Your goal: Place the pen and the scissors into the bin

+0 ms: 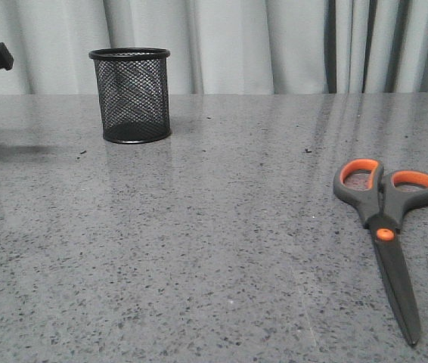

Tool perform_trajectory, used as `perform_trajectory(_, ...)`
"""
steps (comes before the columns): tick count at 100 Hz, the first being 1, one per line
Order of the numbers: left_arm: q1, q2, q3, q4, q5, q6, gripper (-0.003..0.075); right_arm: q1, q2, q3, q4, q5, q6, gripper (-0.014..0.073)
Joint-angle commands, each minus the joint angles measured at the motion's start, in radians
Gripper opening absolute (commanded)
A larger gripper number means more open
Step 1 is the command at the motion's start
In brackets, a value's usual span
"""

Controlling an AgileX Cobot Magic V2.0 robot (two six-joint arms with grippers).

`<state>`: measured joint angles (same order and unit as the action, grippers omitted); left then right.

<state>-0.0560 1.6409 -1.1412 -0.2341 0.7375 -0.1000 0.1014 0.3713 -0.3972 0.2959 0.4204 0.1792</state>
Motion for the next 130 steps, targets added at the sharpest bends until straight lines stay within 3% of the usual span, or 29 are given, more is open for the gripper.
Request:
perform_trajectory(1, -0.002, -0.037, 0.002, -0.061, -0.031, 0.063, -0.0019, -0.005, 0.014, -0.036, 0.01, -0.064, -0.013, 0.0379)
perform_trajectory(12, -0.007, -0.156, 0.002, -0.368, -0.296, 0.297, -0.0018, -0.005, 0.014, -0.036, 0.01, -0.064, -0.013, 0.0379)
perform_trajectory(23, -0.039, -0.264, -0.021, -0.783, -0.506, 0.677, -0.0018, -0.005, 0.014, -0.036, 0.01, -0.072, -0.013, 0.0379)
perform_trajectory(35, -0.092, -0.278, -0.106, -1.173, -0.481, 1.063, -0.0018, -0.005, 0.014, -0.036, 0.01, -0.093, -0.013, 0.0379)
perform_trajectory(47, -0.164, -0.247, -0.169, -1.371, -0.442, 1.302, -0.0018, -0.005, 0.014, -0.036, 0.01, -0.123, -0.013, 0.0379)
perform_trajectory(66, -0.236, -0.159, -0.181, -1.454, -0.418, 1.492, -0.0018, -0.005, 0.014, -0.036, 0.01, -0.114, -0.013, 0.0379)
perform_trajectory(90, -0.241, -0.033, -0.186, -1.615, -0.349, 1.718, -0.0019, -0.005, 0.014, -0.036, 0.01, -0.066, -0.013, 0.0379)
perform_trajectory(130, -0.241, 0.067, -0.199, -1.615, -0.33, 1.782, -0.0018, -0.005, 0.014, -0.036, 0.01, -0.059, -0.013, 0.0379)
